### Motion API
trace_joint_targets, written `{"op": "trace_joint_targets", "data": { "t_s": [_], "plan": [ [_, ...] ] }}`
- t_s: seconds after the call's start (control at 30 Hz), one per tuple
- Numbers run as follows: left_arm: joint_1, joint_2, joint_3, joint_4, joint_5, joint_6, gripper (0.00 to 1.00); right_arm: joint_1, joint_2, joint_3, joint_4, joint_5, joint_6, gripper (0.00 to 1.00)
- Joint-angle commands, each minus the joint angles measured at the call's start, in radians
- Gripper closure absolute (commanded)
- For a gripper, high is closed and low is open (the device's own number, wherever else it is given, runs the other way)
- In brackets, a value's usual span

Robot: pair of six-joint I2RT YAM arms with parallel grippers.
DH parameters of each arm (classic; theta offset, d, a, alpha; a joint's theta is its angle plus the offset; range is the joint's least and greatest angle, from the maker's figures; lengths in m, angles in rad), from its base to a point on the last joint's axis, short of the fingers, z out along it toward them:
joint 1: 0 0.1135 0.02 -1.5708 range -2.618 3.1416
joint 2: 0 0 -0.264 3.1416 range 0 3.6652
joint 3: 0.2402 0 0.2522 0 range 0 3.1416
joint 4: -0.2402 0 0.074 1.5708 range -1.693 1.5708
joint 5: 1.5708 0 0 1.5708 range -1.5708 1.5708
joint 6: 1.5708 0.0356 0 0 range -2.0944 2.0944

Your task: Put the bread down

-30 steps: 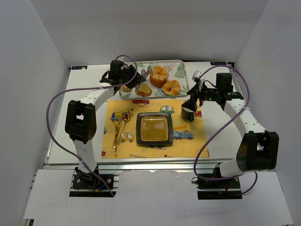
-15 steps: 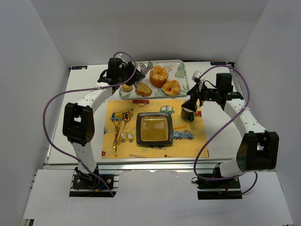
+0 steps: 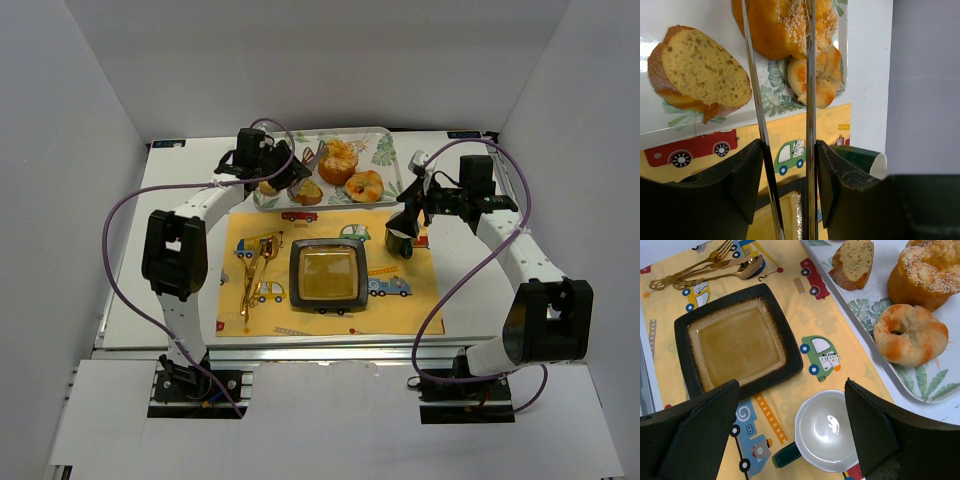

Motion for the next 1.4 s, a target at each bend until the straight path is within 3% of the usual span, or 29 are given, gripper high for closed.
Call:
{"op": "trace_joint_targets", "data": {
  "t_s": [0.0, 0.5, 0.6, 0.8, 0.87, 1.1, 1.23, 1.37],
  "plan": [
    [-0.007, -0.005, 0.044, 0.006, 0.049, 0.016, 0.45, -0.007, -0.025, 0.007, -0.002, -0.025, -0.008, 0.11],
    [-0.007, 0.012, 0.043, 0.063, 0.095, -0.027, 0.47, -0.007, -0.024, 0.010, -0.005, -0.025, -0.012, 0.11],
    [-0.008, 0.017, 0.041, 0.036, 0.078, -0.009, 0.55, -0.006, -0.024, 0.010, -0.007, -0.025, -0.011, 0.11],
    [-0.005, -0.015, 0.029, 0.033, 0.026, 0.025, 0.89, -0.009, -0.030, 0.005, -0.011, -0.025, -0.020, 0.11],
    [-0.007, -0.061, 0.027, 0.039, 0.001, 0.057, 1.00, -0.009, -0.034, 0.005, -0.018, -0.025, -0.026, 0.11],
    [-0.005, -0.274, -0.072, 0.177, -0.023, 0.005, 1.00, -0.009, -0.050, -0.007, -0.008, -0.036, -0.029, 0.11],
    [-0.004, -0.426, -0.230, 0.219, -0.008, -0.052, 1.00, -0.010, -0.057, -0.012, 0.001, -0.030, -0.028, 0.11],
    [-0.005, -0.587, -0.421, 0.167, 0.097, -0.130, 1.00, -0.015, -0.067, -0.015, 0.025, -0.019, -0.022, 0.11]
  ]
}}
